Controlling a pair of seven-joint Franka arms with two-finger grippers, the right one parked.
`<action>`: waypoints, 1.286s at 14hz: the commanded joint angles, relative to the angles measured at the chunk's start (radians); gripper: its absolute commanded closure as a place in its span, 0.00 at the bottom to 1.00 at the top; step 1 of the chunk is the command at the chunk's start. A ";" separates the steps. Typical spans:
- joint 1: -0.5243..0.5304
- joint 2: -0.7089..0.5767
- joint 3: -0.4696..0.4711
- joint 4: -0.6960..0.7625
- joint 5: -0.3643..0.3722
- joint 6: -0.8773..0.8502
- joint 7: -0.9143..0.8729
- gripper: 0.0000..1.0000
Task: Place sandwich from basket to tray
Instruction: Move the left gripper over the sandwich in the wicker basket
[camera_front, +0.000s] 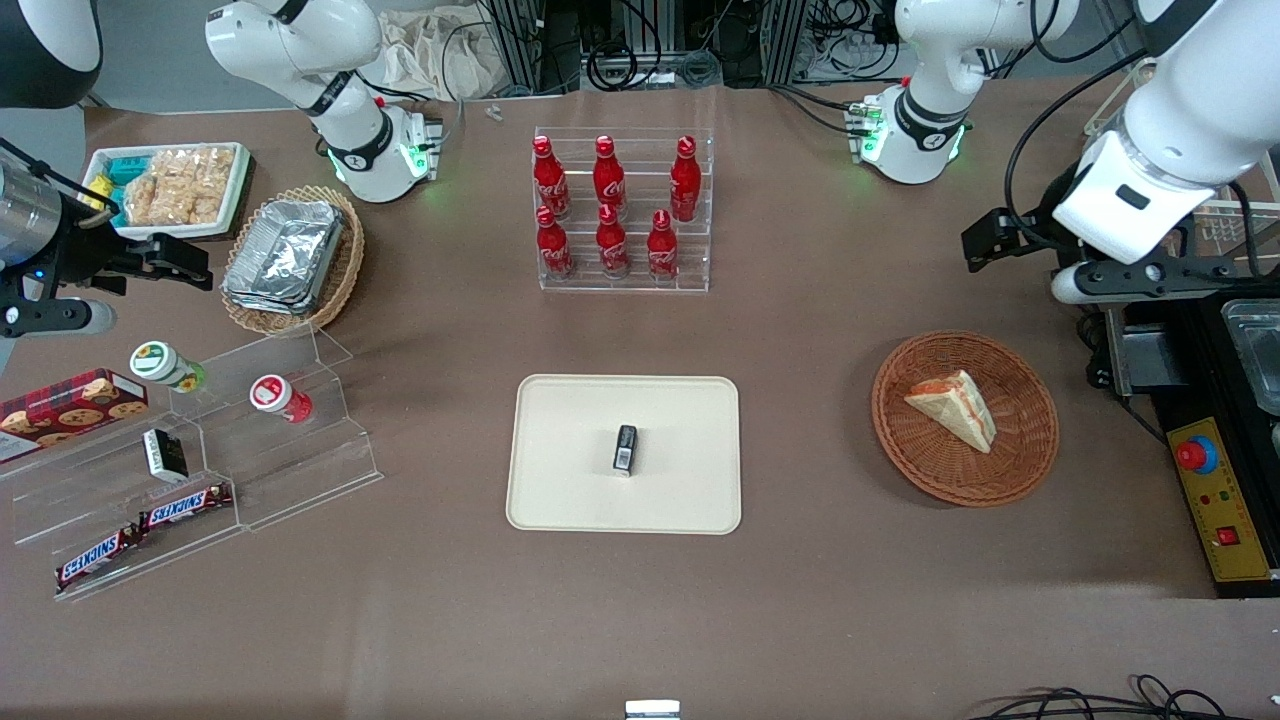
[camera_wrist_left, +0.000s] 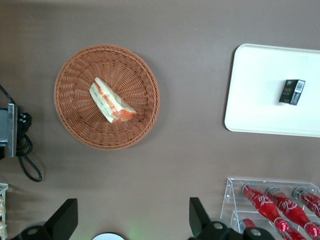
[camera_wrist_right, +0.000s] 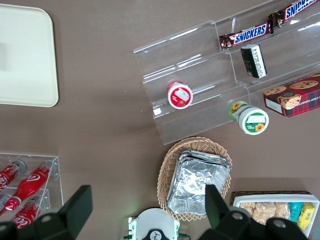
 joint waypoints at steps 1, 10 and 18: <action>0.039 0.009 -0.006 0.044 0.012 -0.036 0.020 0.00; 0.097 -0.008 0.017 -0.357 0.060 0.290 -0.076 0.00; 0.102 0.235 0.017 -0.574 0.207 0.706 -0.600 0.00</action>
